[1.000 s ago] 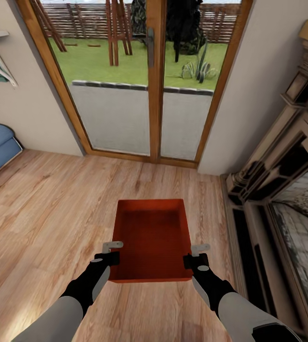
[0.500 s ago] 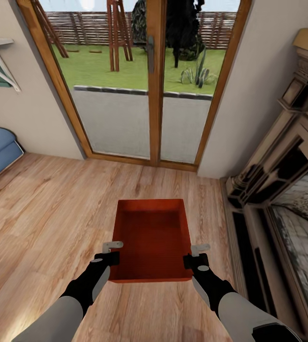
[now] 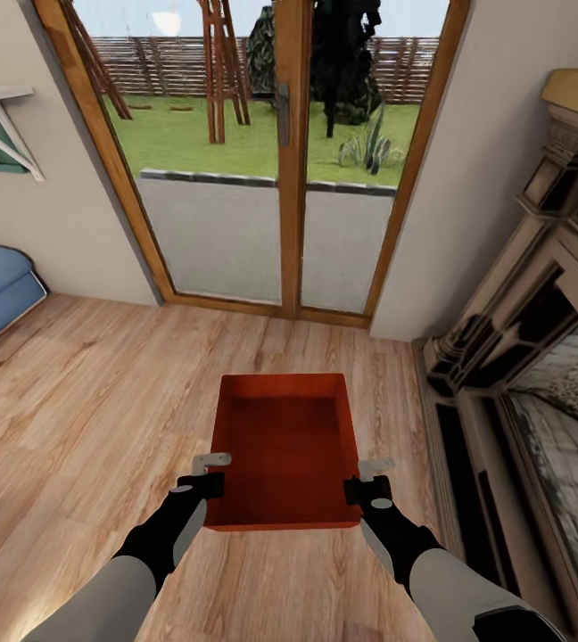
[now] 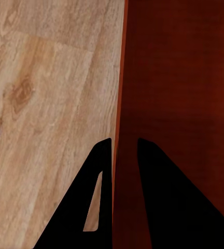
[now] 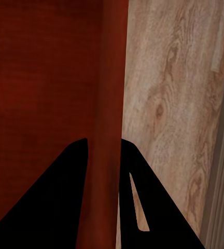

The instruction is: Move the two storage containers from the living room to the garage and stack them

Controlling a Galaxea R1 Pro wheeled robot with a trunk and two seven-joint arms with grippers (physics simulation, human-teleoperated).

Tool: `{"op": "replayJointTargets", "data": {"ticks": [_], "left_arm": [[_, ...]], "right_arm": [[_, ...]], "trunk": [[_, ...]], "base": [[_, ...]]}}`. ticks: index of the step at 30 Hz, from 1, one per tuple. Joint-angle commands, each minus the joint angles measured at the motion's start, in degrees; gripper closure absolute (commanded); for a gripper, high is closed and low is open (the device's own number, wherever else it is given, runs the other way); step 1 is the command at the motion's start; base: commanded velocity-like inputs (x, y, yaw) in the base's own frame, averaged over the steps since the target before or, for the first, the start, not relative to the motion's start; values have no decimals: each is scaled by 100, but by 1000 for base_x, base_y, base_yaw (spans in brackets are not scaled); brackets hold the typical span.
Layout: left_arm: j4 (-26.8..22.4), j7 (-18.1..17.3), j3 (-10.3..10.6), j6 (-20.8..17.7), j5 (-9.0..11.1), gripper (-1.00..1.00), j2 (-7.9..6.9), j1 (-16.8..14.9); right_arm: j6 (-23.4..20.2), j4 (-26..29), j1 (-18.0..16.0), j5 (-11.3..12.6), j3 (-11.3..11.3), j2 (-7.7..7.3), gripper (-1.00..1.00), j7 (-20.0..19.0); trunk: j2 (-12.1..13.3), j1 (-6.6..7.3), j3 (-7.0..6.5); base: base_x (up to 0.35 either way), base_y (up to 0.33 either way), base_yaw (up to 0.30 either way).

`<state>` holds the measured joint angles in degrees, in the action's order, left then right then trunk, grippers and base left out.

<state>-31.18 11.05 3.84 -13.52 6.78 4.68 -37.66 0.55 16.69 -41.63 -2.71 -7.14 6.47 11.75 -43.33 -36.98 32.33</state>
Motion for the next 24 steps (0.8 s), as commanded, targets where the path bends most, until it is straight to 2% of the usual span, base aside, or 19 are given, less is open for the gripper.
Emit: {"op": "replayJointTargets", "data": {"ticks": [1,24], "left_arm": [[-28,91,-24,-46,-90,100,-11,-4],[-24,91,-16,-46,-91,100,-25,-4]], "right_arm": [[7,-17,-3,-19,63,-6,100,47],[6,-16,-3,-19,72,-14,100,47]], "trunk": [[-5,-1,-4],[-5,-1,-217]], "base": [[0,0,0],[0,0,0]]}}
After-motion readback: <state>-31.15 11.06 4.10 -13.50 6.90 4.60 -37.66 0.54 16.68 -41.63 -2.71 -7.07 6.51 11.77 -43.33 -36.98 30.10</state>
